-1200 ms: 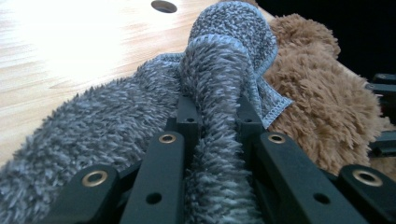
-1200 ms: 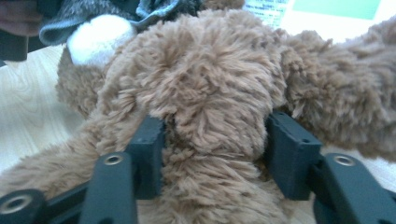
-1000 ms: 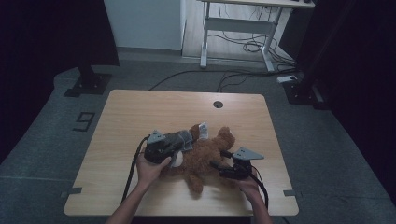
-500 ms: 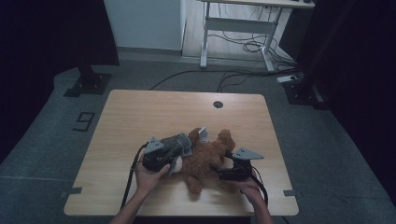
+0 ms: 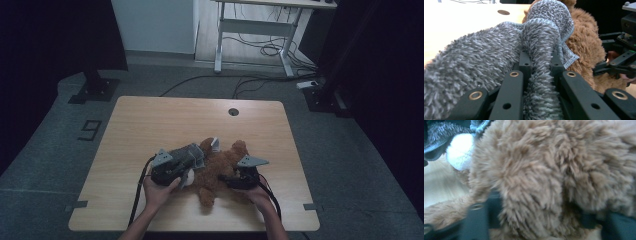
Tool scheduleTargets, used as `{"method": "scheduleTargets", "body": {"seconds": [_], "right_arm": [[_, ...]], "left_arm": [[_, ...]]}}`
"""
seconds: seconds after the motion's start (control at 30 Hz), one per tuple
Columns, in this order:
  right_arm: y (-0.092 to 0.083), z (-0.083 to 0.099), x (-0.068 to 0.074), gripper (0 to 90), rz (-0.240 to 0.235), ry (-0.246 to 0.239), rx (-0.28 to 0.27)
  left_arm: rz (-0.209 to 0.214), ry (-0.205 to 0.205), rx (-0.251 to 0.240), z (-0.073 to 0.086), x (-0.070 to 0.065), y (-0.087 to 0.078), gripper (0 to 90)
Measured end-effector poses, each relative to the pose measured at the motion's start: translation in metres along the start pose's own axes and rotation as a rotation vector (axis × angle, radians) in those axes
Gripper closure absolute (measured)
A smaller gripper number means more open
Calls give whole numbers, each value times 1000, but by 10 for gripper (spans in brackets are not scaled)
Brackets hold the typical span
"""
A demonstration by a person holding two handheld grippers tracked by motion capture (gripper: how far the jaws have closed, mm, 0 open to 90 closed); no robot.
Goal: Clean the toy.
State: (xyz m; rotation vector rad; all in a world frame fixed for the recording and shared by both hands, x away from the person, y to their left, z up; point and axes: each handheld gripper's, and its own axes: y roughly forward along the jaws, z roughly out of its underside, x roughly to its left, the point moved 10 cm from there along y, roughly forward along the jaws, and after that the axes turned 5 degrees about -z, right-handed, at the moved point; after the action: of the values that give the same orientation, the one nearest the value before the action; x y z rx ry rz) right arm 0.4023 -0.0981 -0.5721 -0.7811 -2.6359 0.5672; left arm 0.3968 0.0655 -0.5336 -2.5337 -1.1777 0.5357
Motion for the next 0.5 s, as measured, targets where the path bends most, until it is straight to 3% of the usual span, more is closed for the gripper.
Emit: {"method": "scheduleTargets", "body": {"seconds": [0.1, 0.2, 0.27, 0.3, 0.33, 0.37, 0.4, 0.5], "right_arm": [[1, -3, 0, 474, 28, -42, -16], [1, -8, -2, 501, 80, -96, -31], [5, -17, -11, 512, 159, -155, -41], [5, -17, -11, 512, 159, -155, -41], [10, -24, -22, 520, 244, -210, -38], [10, -24, -22, 520, 244, -210, -38], [12, -29, -32, 524, 288, -221, -44], [11, -26, -38, 525, 277, -214, -63]], "left_arm": [[-4, -17, -42, 0, 1, -1, 779], [-23, -5, -52, -4, 3, 4, 780], [-29, -6, -52, -7, 4, 8, 779], [-33, -15, -52, -10, 7, 13, 779], [-34, -33, -56, -17, 11, 23, 776], [-34, -33, -56, -17, 11, 23, 775], [-23, -63, -51, -22, 13, 30, 775], [-4, -62, -31, -25, 12, 29, 775]]}}
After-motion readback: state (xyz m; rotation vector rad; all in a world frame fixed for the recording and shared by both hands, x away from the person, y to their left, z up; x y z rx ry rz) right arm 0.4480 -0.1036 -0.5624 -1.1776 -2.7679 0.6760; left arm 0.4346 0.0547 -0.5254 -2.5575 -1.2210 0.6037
